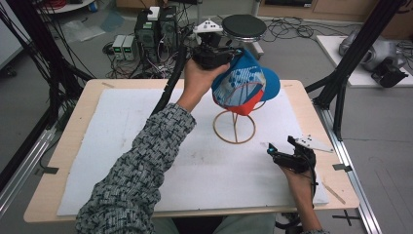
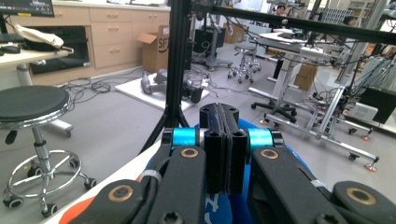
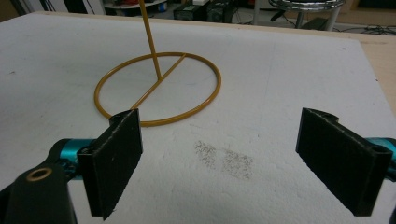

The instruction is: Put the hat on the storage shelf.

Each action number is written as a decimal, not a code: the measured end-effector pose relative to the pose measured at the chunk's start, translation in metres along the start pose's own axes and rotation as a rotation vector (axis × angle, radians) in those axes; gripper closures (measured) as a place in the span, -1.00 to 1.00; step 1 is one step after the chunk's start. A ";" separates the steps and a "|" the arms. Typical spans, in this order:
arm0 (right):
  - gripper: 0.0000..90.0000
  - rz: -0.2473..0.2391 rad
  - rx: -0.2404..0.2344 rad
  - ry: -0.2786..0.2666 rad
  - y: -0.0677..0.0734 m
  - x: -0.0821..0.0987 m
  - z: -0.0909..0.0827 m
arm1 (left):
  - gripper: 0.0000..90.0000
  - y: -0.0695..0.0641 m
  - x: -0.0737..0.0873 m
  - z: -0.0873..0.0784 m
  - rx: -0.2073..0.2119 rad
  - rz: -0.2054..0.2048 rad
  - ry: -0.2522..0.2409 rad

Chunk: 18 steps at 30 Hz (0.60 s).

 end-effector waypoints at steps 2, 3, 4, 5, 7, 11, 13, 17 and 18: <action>-0.70 0.000 -0.001 0.000 0.000 0.000 0.000 | 0.97 0.002 0.003 0.004 0.000 -0.005 0.009; -0.70 0.000 -0.001 0.001 0.000 0.000 0.000 | 0.97 0.003 0.006 0.006 -0.003 -0.002 0.013; -0.70 0.001 -0.001 0.001 0.000 0.000 0.000 | 0.97 0.003 0.008 0.007 -0.003 -0.003 0.013; -0.70 -0.001 -0.001 0.001 0.000 0.000 0.000 | 0.97 0.003 0.008 0.007 -0.003 -0.003 0.013; -0.70 0.000 -0.002 0.002 0.000 0.000 0.000 | 0.97 0.004 0.012 0.011 0.004 0.003 0.016; -0.70 0.002 -0.003 0.003 0.000 0.000 0.001 | 0.97 0.004 0.015 0.015 0.006 0.007 0.025; -0.70 -0.002 -0.001 0.003 0.000 0.000 0.001 | 0.97 0.003 0.016 0.018 0.010 0.010 0.028; -0.70 -0.004 -0.001 0.005 -0.001 0.000 0.001 | 0.96 0.003 0.018 0.024 0.010 0.009 0.034; -0.70 -0.001 -0.003 0.006 -0.001 0.000 0.001 | 0.96 0.003 0.018 0.025 0.012 0.007 0.035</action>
Point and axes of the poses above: each handheld gripper's, and its own axes: z roughly forward along the jaws, x roughly out of its underside, y roughly to its left, the point moved 4 cm from there along z, roughly forward along the jaws, and after that the axes turned 14 degrees about y, right-handed, at the moved point
